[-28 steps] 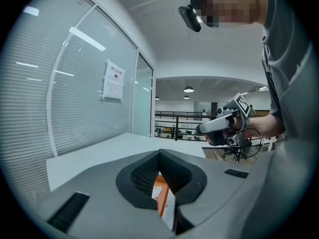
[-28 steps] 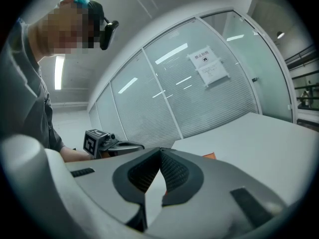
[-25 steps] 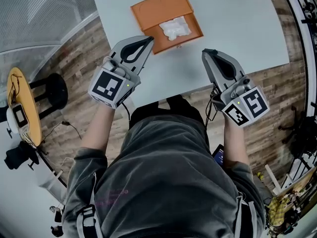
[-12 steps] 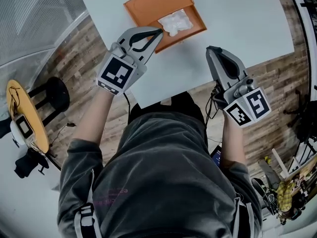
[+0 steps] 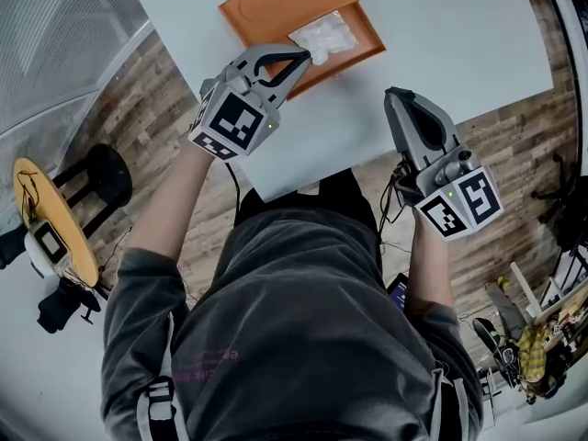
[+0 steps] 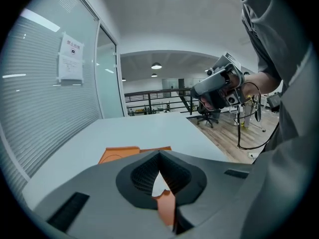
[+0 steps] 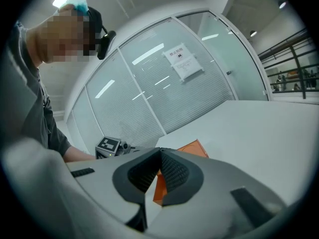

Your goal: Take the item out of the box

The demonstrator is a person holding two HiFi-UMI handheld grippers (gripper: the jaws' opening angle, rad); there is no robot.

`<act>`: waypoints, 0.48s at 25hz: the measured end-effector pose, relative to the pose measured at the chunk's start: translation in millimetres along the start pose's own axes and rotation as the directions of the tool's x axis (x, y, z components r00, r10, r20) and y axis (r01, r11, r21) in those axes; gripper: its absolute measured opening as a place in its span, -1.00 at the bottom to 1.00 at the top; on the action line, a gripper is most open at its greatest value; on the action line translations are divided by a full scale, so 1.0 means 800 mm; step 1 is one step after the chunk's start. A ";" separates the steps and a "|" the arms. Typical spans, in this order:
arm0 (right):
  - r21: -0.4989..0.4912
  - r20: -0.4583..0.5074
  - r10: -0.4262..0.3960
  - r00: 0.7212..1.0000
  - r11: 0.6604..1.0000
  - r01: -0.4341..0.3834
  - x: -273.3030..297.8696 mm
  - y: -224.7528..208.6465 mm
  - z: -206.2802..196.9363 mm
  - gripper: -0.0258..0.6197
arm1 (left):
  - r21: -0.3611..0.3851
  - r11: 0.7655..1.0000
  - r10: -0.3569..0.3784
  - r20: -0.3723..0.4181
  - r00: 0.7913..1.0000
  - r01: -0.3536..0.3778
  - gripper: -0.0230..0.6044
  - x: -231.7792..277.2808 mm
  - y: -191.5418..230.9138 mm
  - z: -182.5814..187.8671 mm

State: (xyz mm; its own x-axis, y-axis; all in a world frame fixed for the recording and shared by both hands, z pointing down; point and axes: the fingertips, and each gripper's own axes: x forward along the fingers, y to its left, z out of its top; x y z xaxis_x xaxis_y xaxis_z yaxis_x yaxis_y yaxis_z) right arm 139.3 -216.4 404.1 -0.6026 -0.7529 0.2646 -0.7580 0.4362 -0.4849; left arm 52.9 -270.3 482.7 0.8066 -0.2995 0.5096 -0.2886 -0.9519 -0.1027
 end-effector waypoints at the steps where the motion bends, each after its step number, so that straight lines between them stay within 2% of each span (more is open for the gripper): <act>1: 0.003 -0.002 -0.003 1.000 1.000 0.003 0.000 -0.003 -0.002 -0.91 | 0.007 1.000 -0.004 -0.010 1.000 0.004 -0.88 0.004 -0.001 -0.005; 11: 0.029 -0.011 -0.018 1.000 0.999 0.018 -0.007 -0.016 -0.014 -0.91 | 0.096 0.993 -0.051 -0.121 0.991 0.063 -0.84 0.034 -0.012 -0.036; 12: 0.031 -0.012 -0.020 1.000 0.999 0.021 -0.008 -0.018 -0.014 -0.91 | 0.100 0.992 -0.058 -0.133 0.989 0.071 -0.79 0.036 -0.012 -0.039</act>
State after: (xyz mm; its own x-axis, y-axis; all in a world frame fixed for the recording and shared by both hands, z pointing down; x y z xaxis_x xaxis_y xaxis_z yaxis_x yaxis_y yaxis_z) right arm 151.2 -212.0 418.7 -0.5900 -0.7555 0.2846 -0.7622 0.4050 -0.5050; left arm 63.1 -267.5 525.0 0.7459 -0.2328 0.6241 -0.1773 -0.9725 -0.1509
